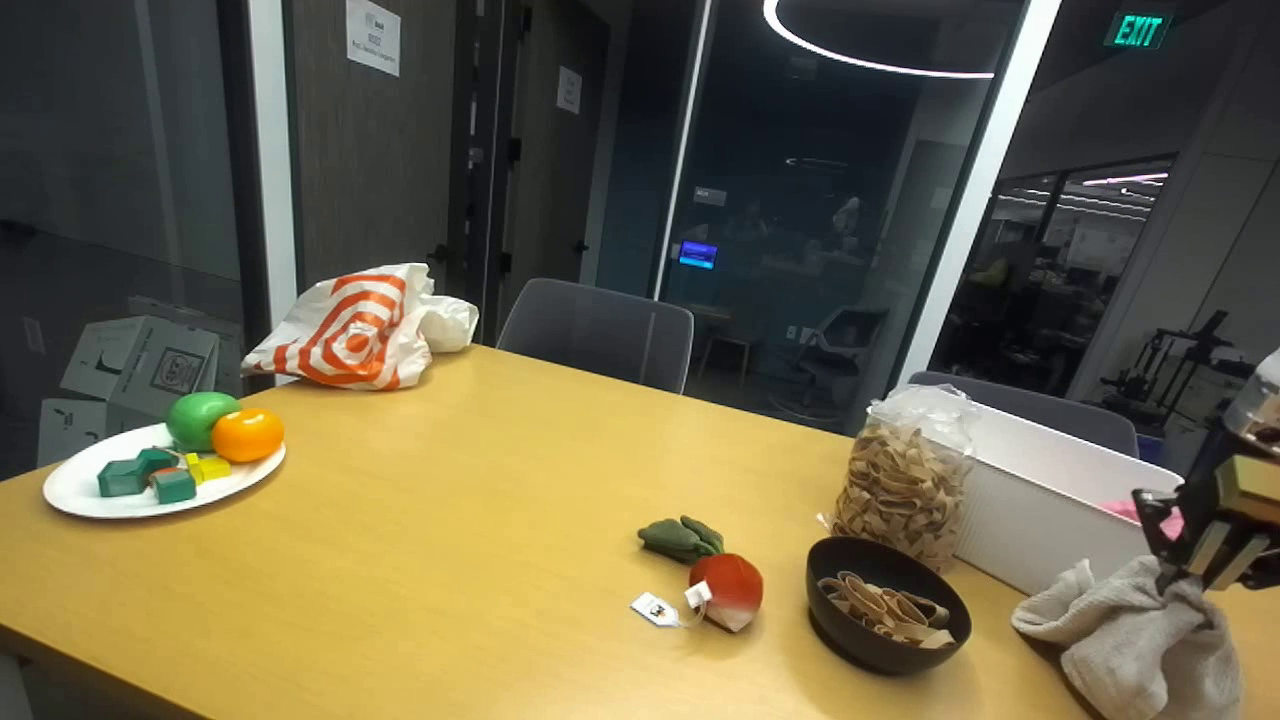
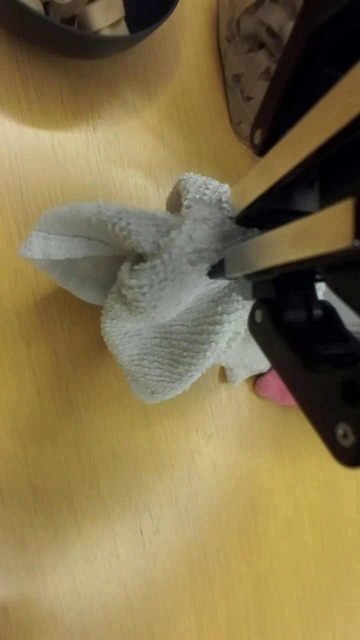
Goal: Put the pink shirt and white towel on the edges of the basket
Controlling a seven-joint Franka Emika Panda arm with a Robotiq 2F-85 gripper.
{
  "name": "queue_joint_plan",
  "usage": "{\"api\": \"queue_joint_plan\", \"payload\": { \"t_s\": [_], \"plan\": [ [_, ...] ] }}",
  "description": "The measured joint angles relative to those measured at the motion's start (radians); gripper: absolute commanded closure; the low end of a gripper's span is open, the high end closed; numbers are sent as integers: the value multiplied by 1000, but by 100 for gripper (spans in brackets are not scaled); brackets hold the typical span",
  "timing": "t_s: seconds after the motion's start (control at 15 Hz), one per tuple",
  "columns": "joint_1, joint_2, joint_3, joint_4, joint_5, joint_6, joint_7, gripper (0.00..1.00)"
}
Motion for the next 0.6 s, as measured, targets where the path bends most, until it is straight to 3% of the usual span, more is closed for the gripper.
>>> {"api": "queue_joint_plan", "payload": {
  "t_s": [0.33, 0.6],
  "plan": [
    [20, -162, 35, 32, 74, -129, -88, 93],
    [18, -154, 86, 98, 60, -152, -111, 94]
  ]
}}
